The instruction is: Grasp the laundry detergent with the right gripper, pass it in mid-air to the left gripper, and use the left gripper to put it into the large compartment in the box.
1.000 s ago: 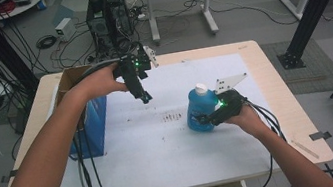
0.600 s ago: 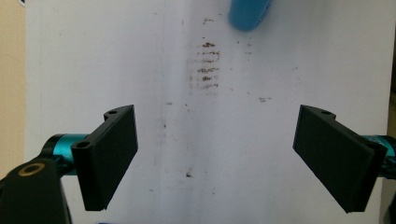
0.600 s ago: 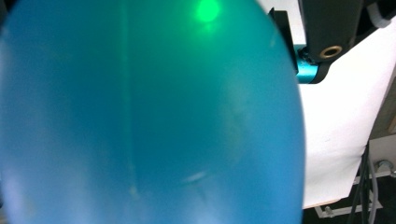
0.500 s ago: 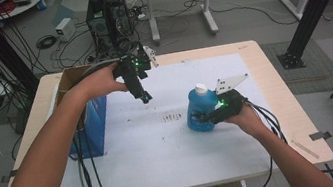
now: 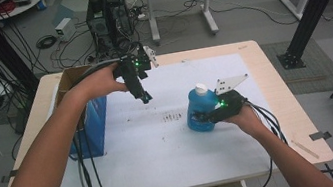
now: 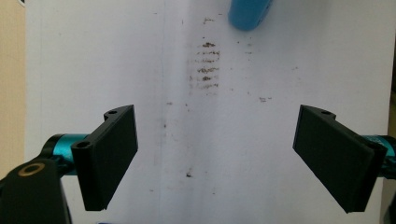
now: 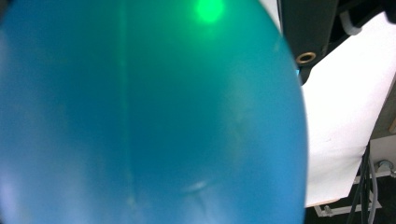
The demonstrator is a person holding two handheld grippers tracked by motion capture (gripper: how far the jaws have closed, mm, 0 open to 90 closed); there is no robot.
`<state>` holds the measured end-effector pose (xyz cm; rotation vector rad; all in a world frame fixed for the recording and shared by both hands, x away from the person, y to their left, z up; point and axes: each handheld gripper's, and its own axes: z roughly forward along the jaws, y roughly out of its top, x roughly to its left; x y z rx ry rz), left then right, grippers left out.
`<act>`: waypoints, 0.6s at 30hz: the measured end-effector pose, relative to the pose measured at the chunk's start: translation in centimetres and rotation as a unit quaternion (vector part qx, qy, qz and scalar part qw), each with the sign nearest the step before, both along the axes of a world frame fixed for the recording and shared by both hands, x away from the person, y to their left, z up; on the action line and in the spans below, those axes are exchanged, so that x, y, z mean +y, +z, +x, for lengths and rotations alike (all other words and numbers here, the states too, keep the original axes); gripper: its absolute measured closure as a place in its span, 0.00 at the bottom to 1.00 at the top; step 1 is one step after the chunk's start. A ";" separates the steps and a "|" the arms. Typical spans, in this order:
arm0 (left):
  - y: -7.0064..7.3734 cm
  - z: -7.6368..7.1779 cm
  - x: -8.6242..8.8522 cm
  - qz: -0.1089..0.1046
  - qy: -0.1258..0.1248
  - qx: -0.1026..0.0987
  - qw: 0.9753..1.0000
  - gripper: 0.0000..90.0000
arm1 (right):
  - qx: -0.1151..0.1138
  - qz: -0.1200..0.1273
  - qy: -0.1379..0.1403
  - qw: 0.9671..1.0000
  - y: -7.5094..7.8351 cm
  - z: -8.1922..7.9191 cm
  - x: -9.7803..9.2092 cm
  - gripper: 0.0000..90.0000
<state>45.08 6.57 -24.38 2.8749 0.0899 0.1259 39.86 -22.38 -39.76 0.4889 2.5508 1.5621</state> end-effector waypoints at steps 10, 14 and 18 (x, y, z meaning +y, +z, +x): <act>-0.1 0.0 0.0 0.001 -0.002 0.002 1.000 0.15 | 0.000 0.000 -0.005 1.000 -0.1 0.1 0.0 0.38; -0.1 0.1 0.0 0.001 -0.001 0.001 1.000 0.15 | -0.006 0.000 -0.004 1.000 -0.1 0.1 0.1 0.40; -0.1 0.1 0.0 0.001 -0.001 0.001 1.000 0.15 | -0.011 -0.001 0.000 1.000 -0.1 0.0 0.1 0.45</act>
